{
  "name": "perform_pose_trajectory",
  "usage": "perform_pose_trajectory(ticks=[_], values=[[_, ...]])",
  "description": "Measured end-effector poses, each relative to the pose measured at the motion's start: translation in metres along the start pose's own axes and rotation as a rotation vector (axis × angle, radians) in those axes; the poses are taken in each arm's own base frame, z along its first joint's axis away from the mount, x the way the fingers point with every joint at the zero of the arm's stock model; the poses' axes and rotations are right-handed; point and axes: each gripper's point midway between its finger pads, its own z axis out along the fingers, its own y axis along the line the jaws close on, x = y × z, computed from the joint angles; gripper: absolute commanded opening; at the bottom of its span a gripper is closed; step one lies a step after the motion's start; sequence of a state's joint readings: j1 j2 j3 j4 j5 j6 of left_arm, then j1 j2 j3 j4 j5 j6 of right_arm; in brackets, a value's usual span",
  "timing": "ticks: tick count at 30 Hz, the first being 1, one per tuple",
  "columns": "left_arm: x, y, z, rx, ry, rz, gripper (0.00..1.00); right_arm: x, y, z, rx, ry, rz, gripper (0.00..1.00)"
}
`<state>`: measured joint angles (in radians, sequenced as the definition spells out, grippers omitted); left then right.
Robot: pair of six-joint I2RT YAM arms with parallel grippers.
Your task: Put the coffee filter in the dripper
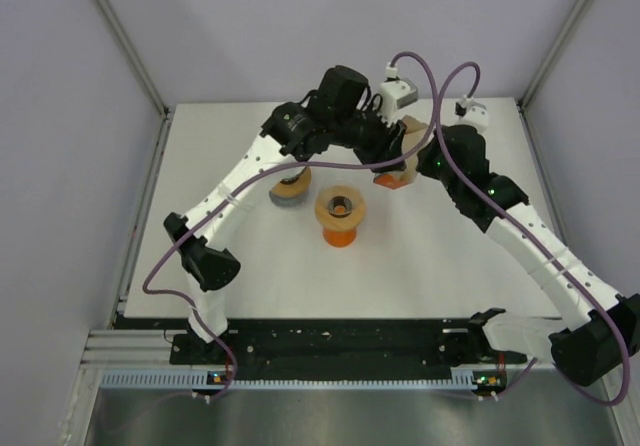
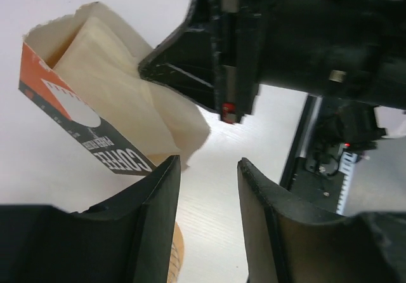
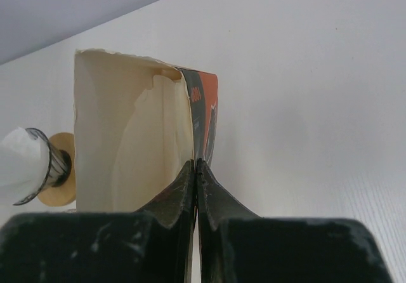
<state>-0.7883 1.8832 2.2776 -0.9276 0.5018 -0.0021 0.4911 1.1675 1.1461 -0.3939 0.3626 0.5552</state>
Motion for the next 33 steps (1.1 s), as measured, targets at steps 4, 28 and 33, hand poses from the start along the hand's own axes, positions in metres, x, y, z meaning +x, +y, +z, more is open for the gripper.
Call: perform_pose_trajectory(ticks=[4,28,33], values=[[0.019,0.023,0.035,-0.109,0.059,0.024,0.43,-0.001,-0.001,-0.001,0.015,-0.009,0.041,0.00],[0.008,0.006,0.052,-0.154,0.046,0.249,0.40,0.003,-0.005,-0.007,0.032,-0.011,0.075,0.00],[0.013,0.015,0.058,-0.201,0.052,0.251,0.39,0.004,-0.006,-0.006,0.039,-0.012,0.097,0.00]])
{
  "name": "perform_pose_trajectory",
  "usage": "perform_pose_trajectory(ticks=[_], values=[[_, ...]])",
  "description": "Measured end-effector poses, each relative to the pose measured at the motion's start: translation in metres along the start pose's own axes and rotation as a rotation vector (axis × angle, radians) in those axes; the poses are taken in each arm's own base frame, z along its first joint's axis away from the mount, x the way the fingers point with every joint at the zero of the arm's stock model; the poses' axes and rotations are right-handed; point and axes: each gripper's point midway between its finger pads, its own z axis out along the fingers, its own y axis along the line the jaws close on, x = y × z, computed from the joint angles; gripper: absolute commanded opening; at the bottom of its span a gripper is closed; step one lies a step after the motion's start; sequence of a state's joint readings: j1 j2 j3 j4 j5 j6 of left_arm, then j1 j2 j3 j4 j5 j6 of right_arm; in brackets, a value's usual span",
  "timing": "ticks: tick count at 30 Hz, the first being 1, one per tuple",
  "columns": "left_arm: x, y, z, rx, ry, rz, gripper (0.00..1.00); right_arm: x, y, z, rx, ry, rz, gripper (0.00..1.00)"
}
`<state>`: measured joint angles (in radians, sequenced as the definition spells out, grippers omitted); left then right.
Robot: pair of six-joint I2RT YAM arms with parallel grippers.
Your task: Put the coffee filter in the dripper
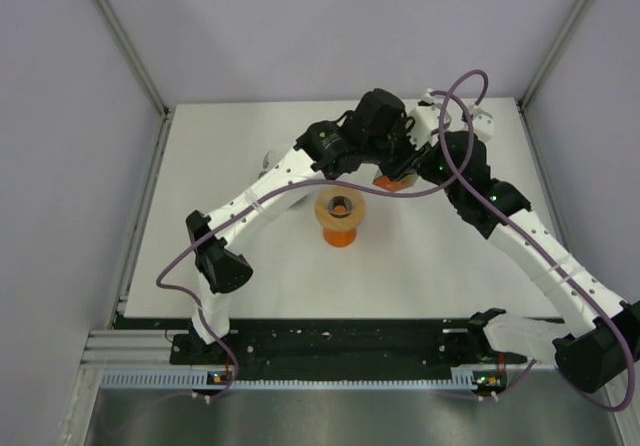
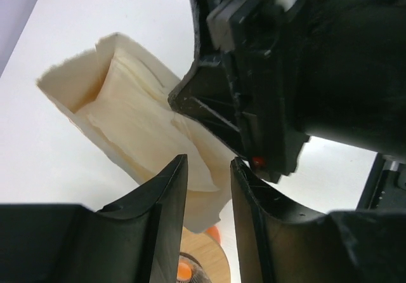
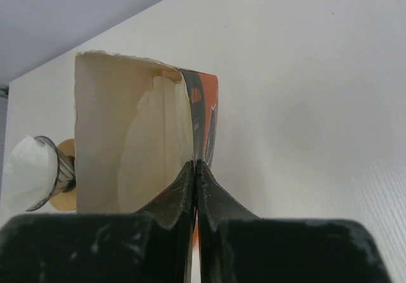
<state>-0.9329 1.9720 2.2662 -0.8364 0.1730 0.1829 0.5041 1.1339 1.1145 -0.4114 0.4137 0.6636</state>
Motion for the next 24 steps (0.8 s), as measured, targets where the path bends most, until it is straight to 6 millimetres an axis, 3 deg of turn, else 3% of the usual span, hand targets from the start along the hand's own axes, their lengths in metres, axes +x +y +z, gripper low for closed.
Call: perform_pose_trajectory(ticks=[9,16,24], values=[[0.035,0.011,0.022,-0.079,0.095,-0.001,0.39,-0.003,0.003,-0.008,-0.023,-0.011,0.048,0.00],[0.034,0.028,0.022,-0.149,0.086,-0.007,0.43,-0.003,0.005,-0.009,-0.039,-0.017,0.064,0.00],[0.042,0.031,0.026,-0.161,0.103,-0.005,0.43,-0.002,0.009,-0.010,-0.059,-0.008,0.071,0.00]])
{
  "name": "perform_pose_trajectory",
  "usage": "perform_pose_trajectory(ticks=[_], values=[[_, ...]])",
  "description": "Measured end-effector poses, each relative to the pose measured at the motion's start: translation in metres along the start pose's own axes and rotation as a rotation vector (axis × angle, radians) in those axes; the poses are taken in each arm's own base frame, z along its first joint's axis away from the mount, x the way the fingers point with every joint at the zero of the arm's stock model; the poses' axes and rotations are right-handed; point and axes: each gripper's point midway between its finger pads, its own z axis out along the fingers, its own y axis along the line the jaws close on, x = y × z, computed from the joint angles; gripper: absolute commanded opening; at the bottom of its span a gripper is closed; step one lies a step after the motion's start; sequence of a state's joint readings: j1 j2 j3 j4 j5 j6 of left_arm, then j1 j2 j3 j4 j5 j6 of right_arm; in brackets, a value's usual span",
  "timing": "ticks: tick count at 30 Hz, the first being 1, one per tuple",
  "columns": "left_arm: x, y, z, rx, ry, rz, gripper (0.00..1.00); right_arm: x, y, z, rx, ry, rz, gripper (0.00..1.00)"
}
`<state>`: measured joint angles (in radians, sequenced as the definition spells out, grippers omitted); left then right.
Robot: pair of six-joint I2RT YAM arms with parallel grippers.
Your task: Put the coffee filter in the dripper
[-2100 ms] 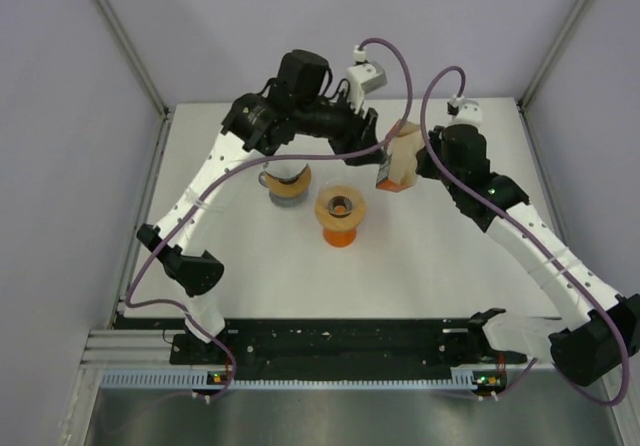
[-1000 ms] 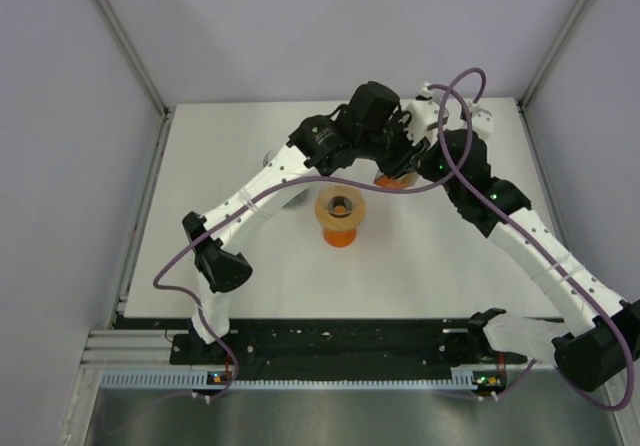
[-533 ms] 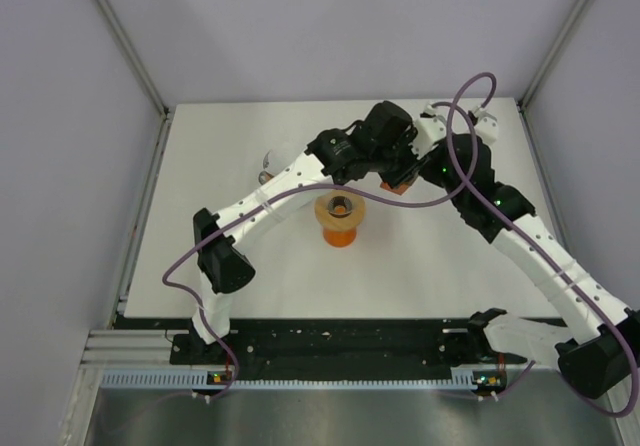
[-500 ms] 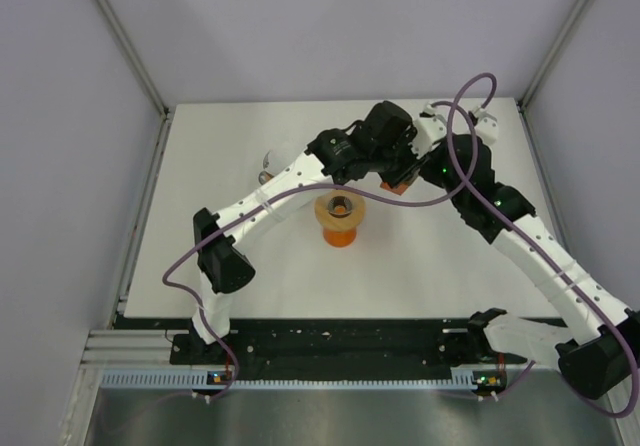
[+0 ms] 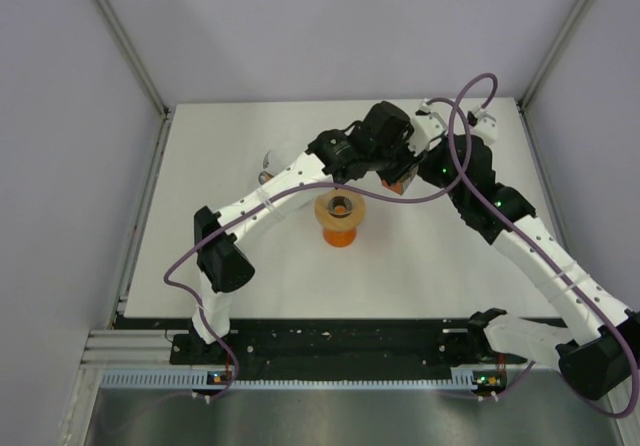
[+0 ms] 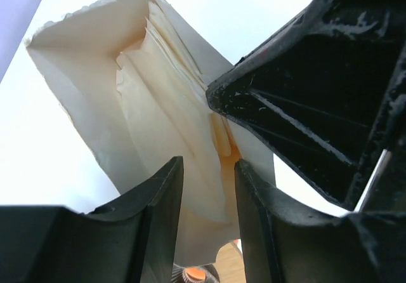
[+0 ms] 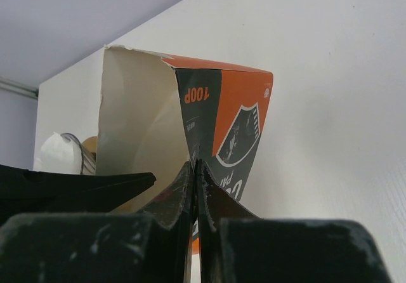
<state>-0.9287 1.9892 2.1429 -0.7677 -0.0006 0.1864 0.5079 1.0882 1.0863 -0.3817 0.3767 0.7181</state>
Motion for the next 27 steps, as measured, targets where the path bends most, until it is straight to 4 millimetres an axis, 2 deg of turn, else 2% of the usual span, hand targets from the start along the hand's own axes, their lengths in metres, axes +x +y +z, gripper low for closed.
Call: perform_pose_trajectory(ticks=[3,5,9,19,27], values=[[0.002,0.001,0.002,-0.006,0.006,0.000,0.36,0.002,0.000,0.000,-0.003,0.008,0.000,0.00],[0.004,0.002,0.003,-0.011,0.011,-0.001,0.26,0.004,0.000,0.000,-0.007,0.013,-0.001,0.00],[0.007,0.003,0.008,-0.015,0.020,-0.001,0.00,0.009,-0.002,0.001,-0.004,0.027,-0.002,0.00],[0.005,0.006,-0.004,-0.006,0.038,-0.016,0.00,0.006,0.001,0.000,-0.025,0.013,0.001,0.00],[-0.024,0.008,-0.028,0.051,-0.042,-0.050,0.00,0.006,0.000,0.001,-0.023,0.003,0.001,0.00]])
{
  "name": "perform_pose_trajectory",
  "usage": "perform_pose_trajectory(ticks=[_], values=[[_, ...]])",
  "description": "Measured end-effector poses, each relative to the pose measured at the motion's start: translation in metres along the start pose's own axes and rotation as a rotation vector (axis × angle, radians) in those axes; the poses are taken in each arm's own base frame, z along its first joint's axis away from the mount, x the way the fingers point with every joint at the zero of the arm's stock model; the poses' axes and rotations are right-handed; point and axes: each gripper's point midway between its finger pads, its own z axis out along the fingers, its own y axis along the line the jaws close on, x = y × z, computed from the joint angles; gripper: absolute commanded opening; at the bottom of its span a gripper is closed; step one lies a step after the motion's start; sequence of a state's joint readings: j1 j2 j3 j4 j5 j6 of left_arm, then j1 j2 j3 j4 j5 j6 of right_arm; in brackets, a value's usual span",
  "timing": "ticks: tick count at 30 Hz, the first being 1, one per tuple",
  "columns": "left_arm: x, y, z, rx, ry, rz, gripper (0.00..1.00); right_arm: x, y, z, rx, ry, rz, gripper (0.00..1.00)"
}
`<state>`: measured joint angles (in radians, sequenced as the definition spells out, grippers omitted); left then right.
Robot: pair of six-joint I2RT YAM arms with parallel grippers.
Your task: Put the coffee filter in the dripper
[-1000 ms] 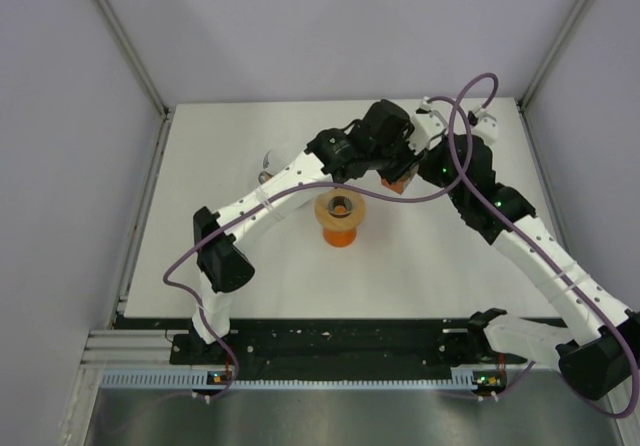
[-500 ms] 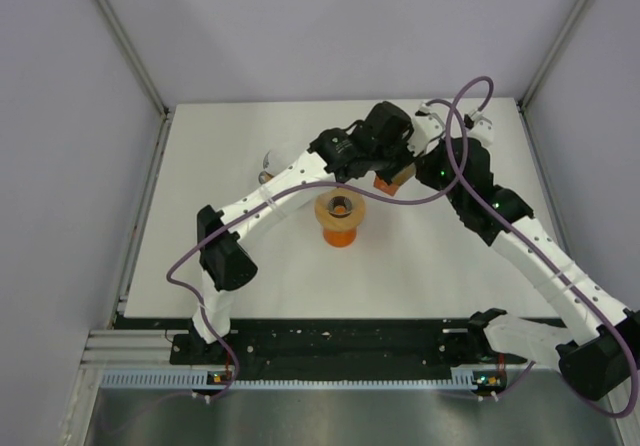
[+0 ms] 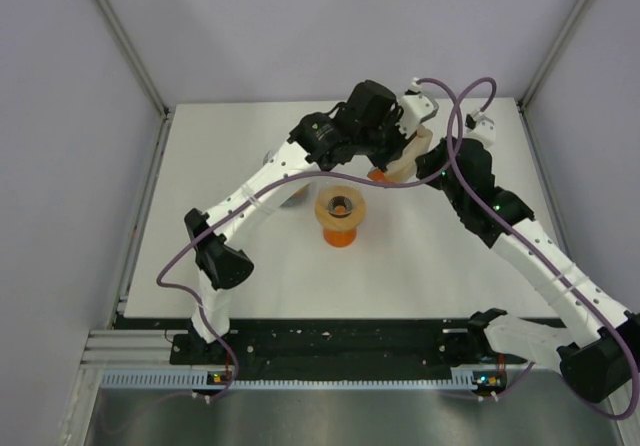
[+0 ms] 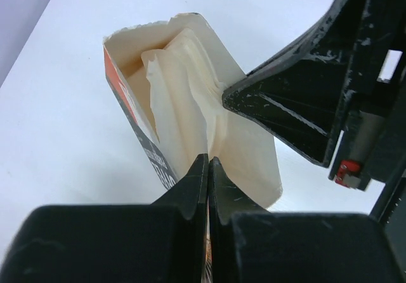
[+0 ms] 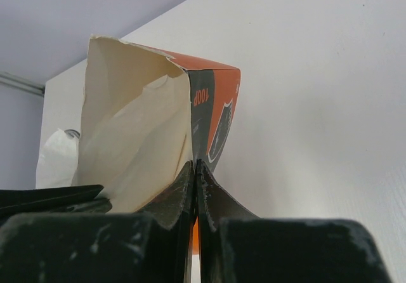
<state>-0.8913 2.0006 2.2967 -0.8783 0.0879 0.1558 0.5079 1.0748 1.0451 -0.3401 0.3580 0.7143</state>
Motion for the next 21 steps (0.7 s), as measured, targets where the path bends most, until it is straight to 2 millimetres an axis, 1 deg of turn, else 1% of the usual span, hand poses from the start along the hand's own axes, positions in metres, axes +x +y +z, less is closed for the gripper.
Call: perform_pose_trajectory(ticks=[8,13,16,21], values=[[-0.007,-0.014,-0.018,0.082,-0.012,-0.012,0.00,0.004,-0.003,0.006,0.016,0.010,-0.019,0.00],[-0.019,-0.025,-0.038,0.141,-0.039,-0.022,0.00,0.011,-0.008,0.011,0.035,0.026,-0.037,0.00],[-0.023,-0.025,-0.051,0.136,-0.050,-0.013,0.00,0.013,-0.012,0.014,0.048,0.034,-0.042,0.00],[-0.027,-0.015,-0.065,0.109,-0.065,-0.003,0.00,0.012,-0.022,0.019,0.069,0.041,-0.039,0.00]])
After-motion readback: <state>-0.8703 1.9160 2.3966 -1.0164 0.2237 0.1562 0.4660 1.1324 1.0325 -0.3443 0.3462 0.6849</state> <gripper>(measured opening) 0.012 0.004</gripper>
